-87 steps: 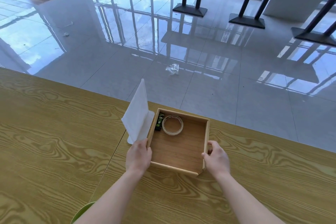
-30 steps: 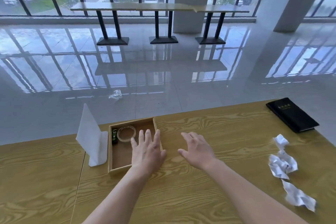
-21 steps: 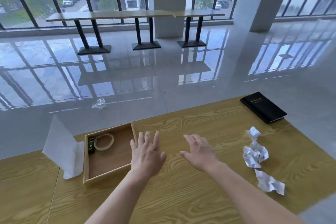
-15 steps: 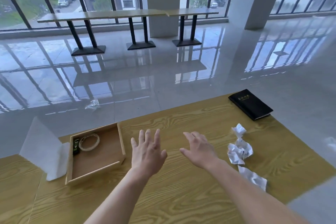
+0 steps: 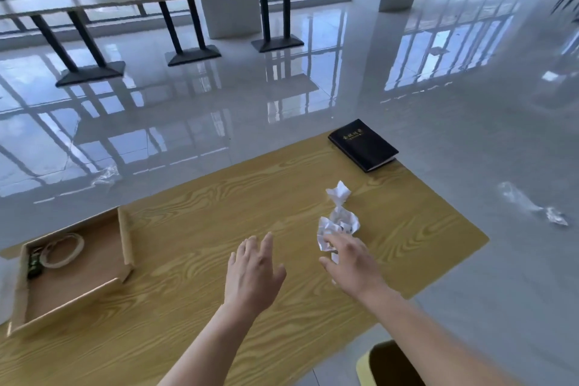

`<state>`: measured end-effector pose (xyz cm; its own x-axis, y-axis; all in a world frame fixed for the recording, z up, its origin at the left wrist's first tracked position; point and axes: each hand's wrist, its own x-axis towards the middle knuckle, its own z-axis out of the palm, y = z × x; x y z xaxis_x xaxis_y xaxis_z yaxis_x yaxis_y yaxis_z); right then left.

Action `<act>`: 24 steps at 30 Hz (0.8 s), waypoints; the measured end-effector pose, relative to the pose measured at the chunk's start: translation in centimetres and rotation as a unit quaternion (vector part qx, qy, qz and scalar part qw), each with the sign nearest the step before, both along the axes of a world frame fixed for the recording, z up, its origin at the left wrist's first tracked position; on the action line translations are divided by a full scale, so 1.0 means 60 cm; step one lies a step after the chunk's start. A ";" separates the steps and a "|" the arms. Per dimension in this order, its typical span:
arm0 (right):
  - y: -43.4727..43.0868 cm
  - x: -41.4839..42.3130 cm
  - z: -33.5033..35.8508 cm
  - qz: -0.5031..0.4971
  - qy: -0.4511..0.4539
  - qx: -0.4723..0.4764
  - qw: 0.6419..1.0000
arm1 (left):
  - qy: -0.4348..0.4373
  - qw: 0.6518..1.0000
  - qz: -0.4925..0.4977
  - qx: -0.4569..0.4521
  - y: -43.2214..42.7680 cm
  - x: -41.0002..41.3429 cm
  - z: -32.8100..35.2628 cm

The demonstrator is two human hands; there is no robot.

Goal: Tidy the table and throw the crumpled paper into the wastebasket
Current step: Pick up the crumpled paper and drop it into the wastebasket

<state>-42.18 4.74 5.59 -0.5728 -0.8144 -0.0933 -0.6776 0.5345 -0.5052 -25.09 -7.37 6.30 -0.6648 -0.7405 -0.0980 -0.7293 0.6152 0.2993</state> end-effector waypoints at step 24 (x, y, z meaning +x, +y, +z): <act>0.049 -0.047 -0.150 -0.043 0.063 0.196 0.978 | -0.037 0.952 -0.303 -0.019 -0.053 -0.231 -0.173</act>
